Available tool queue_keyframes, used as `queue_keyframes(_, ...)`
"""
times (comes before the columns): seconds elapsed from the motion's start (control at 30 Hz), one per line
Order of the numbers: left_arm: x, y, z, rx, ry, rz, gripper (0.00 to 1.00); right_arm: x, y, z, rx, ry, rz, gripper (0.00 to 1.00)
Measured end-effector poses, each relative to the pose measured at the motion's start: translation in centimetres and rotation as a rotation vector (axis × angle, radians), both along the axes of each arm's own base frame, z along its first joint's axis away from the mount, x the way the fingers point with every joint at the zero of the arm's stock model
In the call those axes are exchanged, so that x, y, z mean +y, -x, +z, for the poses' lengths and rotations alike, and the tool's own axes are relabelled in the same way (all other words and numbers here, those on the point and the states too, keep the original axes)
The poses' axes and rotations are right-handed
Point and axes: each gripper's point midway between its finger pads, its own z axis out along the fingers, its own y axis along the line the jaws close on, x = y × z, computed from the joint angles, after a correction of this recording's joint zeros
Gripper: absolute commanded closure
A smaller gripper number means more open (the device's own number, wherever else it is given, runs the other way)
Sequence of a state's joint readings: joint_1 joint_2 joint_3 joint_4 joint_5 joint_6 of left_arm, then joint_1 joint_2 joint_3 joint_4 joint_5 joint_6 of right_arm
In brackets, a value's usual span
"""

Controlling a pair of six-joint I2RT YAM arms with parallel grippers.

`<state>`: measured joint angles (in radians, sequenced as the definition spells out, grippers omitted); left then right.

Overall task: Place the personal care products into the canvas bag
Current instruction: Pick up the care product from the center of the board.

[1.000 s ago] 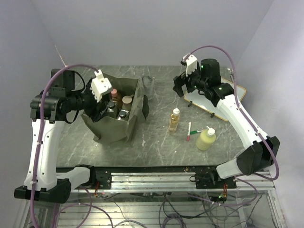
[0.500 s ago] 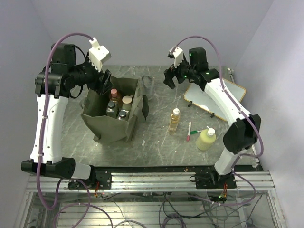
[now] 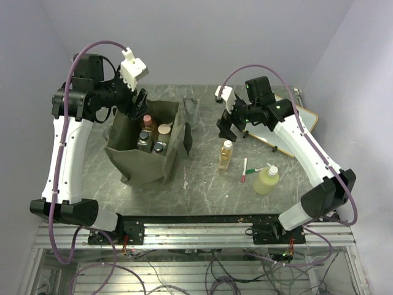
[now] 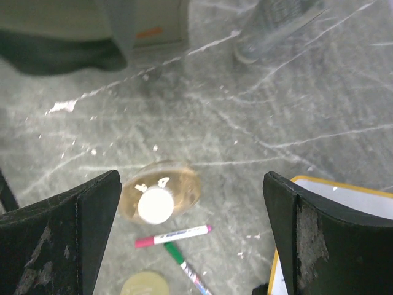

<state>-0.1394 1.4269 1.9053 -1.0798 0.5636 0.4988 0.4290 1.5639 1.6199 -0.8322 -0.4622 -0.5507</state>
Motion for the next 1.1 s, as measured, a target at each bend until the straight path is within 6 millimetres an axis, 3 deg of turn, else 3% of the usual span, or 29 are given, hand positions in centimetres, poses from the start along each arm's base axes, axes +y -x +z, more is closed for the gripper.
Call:
queue_keyframes(0.13, -0.6, 0.1, 0.0, -0.01, -0.007, -0.024, 0.2, -1.2, 2.6, -1.5, 0.035, 0.06, 0.045, 0.0)
queue_keyframes(0.33, -1.0, 0.3, -0.3, -0.014, -0.021, -0.045, 0.19, -2.0, 3.9, -3.9, 0.097, 0.114, 0.065, 0.11)
queue_keyframes(0.7, -0.9, 1.1, -0.7, -0.018, -0.036, -0.051, 0.2, -2.1, 4.2, -5.9, 0.167, 0.134, 0.054, 0.38)
queue_keyframes(1.1, -0.8, 1.1, -0.9, -0.014, -0.039, -0.053, 0.2, -2.4, 4.3, -7.8, 0.216, 0.165, 0.044, 0.52)
